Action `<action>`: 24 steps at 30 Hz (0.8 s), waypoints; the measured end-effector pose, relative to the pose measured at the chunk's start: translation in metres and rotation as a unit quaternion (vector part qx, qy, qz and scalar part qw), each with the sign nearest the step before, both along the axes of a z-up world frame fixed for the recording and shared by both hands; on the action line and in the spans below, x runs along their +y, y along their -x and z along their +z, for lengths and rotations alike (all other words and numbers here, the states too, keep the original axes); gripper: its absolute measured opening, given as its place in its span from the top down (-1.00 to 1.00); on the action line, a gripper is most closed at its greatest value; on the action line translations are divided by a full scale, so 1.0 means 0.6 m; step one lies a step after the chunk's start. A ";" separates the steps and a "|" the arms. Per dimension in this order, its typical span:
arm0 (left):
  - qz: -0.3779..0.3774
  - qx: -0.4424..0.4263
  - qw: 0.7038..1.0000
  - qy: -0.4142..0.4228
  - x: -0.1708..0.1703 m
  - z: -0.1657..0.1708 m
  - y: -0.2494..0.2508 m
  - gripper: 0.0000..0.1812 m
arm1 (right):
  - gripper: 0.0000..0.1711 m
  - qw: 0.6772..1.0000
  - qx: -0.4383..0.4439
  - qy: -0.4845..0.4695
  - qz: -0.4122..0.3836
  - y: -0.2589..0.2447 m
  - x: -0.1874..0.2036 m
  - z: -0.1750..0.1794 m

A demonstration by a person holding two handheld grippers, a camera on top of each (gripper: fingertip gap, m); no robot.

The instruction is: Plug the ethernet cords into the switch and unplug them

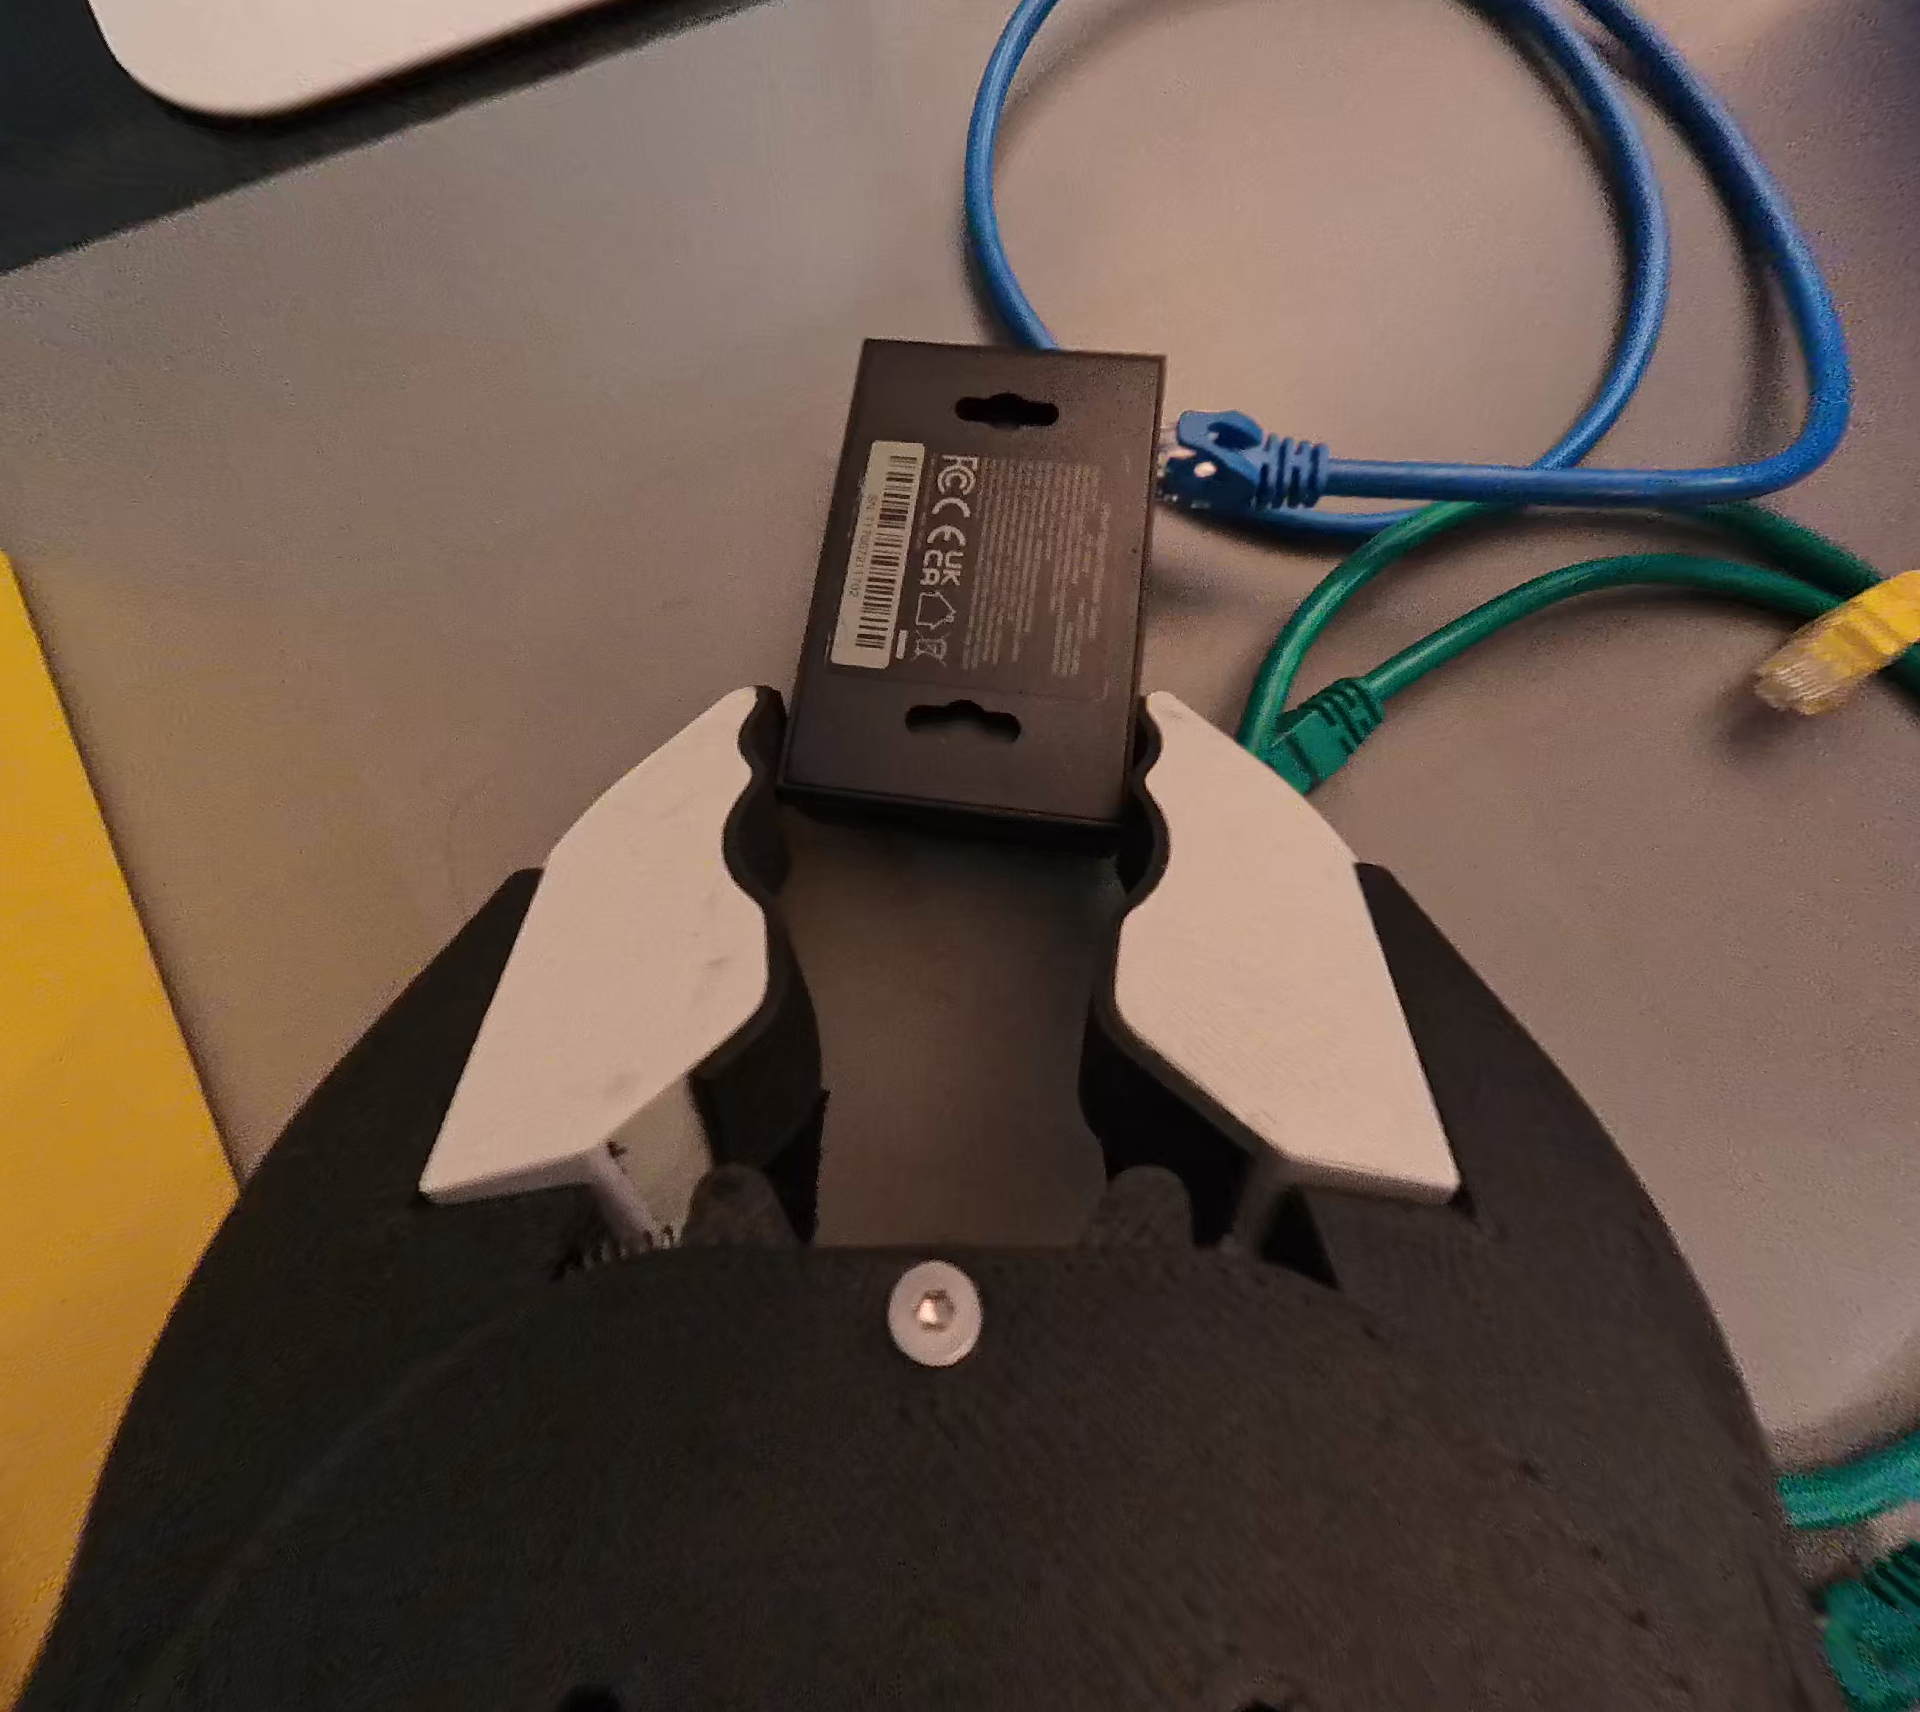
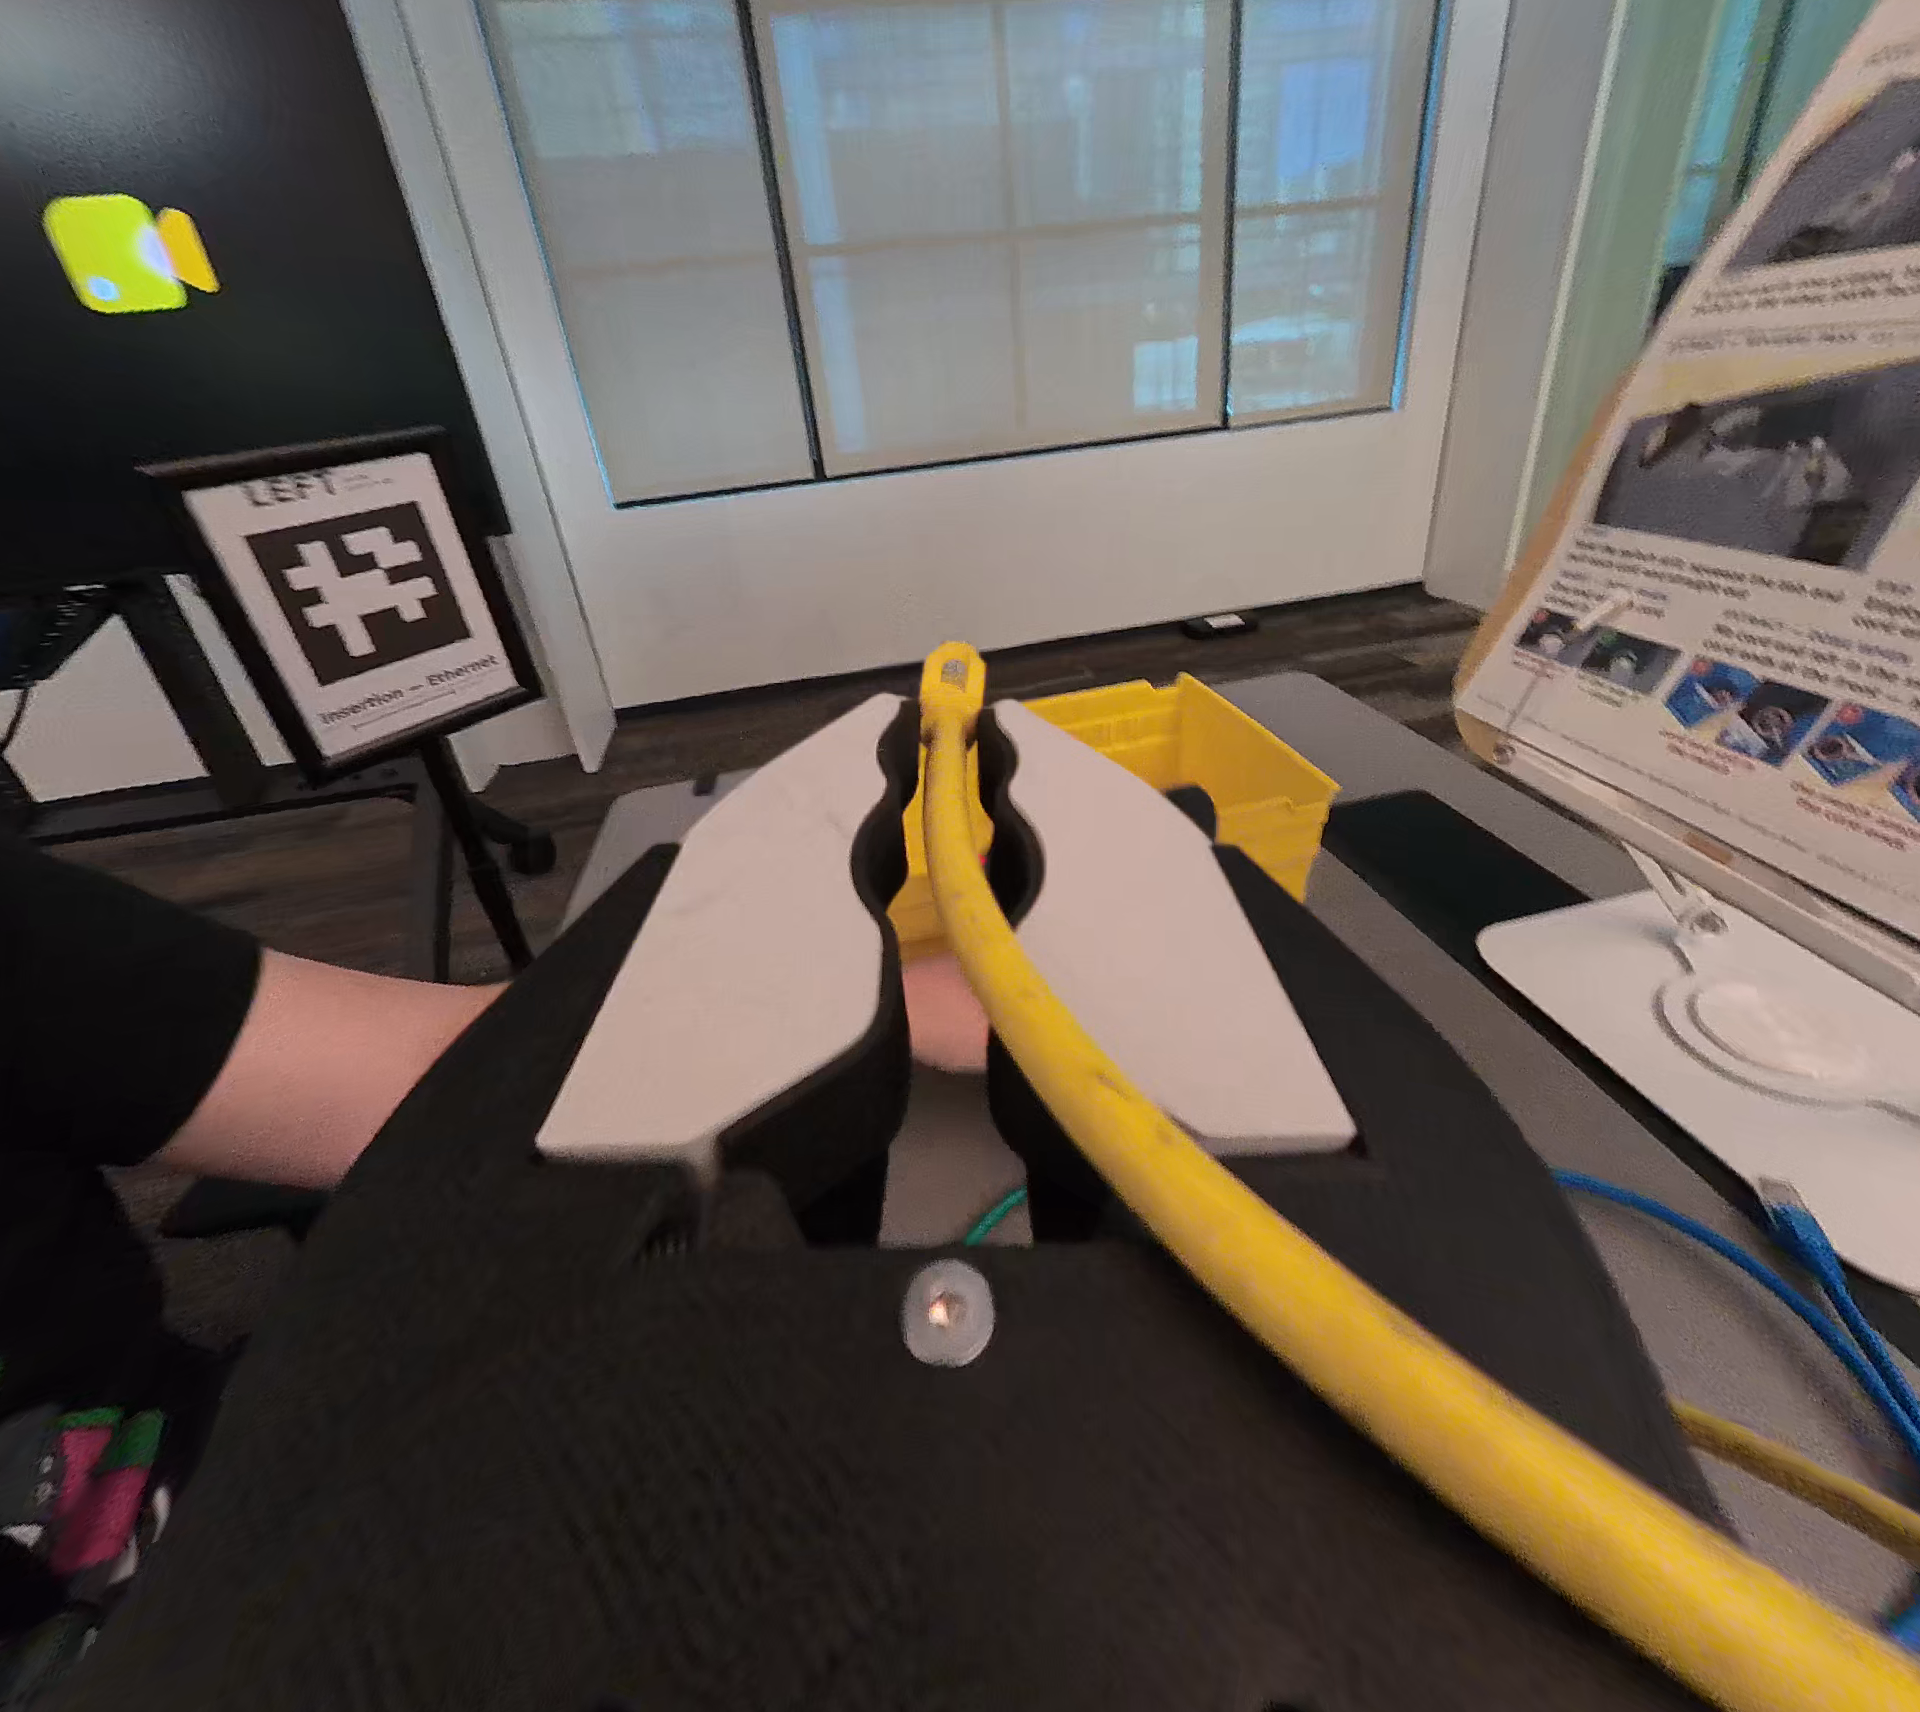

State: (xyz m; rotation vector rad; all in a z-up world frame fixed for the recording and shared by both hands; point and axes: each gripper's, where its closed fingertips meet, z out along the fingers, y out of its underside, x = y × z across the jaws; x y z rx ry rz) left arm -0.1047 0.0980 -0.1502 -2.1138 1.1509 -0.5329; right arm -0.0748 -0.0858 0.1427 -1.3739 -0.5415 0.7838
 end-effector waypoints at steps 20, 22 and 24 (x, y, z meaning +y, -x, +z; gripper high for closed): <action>-0.010 -0.291 0.954 -0.076 -0.036 0.356 0.056 0.32 | 0.87 0.932 -0.172 -0.185 -0.259 0.093 0.057 -0.064; -0.035 -0.303 0.948 -0.090 -0.060 0.379 0.051 0.33 | 0.87 0.921 -0.174 -0.198 -0.288 0.075 0.063 -0.067; -0.058 -0.302 0.946 -0.101 -0.086 0.392 0.043 0.32 | 0.87 0.909 -0.182 -0.217 -0.307 0.057 0.061 -0.059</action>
